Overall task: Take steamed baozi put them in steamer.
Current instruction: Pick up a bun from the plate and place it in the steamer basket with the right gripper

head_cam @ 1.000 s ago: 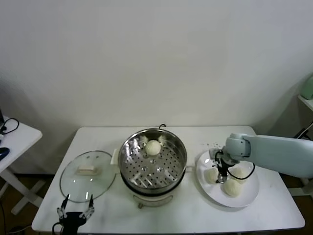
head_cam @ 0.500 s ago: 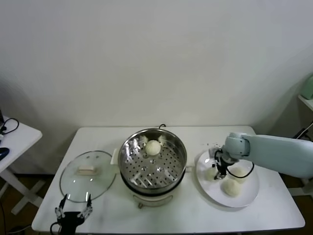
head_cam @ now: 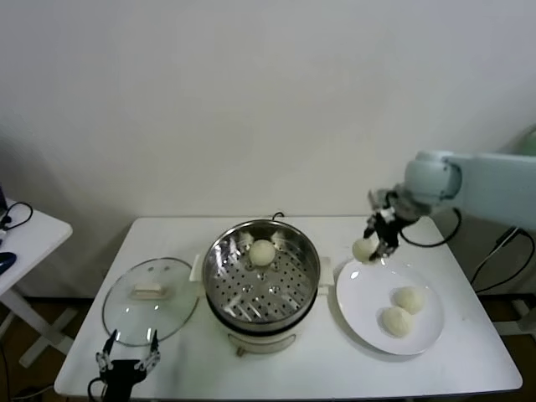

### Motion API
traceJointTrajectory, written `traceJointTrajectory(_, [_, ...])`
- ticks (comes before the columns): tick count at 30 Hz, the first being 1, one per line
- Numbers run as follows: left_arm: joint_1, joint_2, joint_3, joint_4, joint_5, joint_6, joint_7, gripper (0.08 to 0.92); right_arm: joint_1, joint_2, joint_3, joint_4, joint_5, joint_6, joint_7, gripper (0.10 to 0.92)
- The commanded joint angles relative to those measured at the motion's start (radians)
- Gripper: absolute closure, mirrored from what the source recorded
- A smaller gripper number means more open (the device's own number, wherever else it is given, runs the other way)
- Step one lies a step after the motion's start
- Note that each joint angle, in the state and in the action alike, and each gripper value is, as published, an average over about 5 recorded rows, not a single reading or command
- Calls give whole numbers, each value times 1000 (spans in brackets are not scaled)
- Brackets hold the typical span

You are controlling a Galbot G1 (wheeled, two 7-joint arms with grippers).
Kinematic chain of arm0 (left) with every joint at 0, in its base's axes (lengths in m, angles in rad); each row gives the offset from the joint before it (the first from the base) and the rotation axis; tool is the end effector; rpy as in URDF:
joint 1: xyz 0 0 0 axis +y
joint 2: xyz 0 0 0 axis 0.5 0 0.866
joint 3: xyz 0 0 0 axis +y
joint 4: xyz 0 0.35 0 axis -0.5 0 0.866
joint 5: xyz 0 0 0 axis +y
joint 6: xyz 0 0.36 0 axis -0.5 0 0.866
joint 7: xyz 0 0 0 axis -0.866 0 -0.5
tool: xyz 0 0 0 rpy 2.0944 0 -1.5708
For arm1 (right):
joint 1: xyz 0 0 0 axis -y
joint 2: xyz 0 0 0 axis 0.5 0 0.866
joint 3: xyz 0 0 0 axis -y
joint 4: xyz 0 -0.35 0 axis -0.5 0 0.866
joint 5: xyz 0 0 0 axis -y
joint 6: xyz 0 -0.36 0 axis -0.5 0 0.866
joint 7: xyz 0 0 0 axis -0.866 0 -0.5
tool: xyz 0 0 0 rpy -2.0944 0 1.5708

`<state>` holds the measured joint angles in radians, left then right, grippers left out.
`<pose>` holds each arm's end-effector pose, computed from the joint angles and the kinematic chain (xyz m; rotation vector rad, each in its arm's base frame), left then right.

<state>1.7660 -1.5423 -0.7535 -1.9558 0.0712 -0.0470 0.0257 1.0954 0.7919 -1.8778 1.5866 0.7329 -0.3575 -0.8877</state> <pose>0.1045 0.0821 -0.3739 0.1995 -2.8270 -0.3086 0.4933 -0.0691 0.0014 1.2832 -1.4311 1.3573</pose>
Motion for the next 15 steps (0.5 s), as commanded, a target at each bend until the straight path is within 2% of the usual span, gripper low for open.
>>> traceJointTrajectory(1, [2,4,14,-1,3,-3,-1,177,347,99,40,85,279,-28,-89,457])
traceJointTrajectory(7, [2,7,20,-2,9,-4,0,177,164,234,252,82,345,-131,14,457])
traceJointTrajectory(15, [7,8,21,-12,9,-6,-1,177,-104,448,315,33,279,-205,167,457])
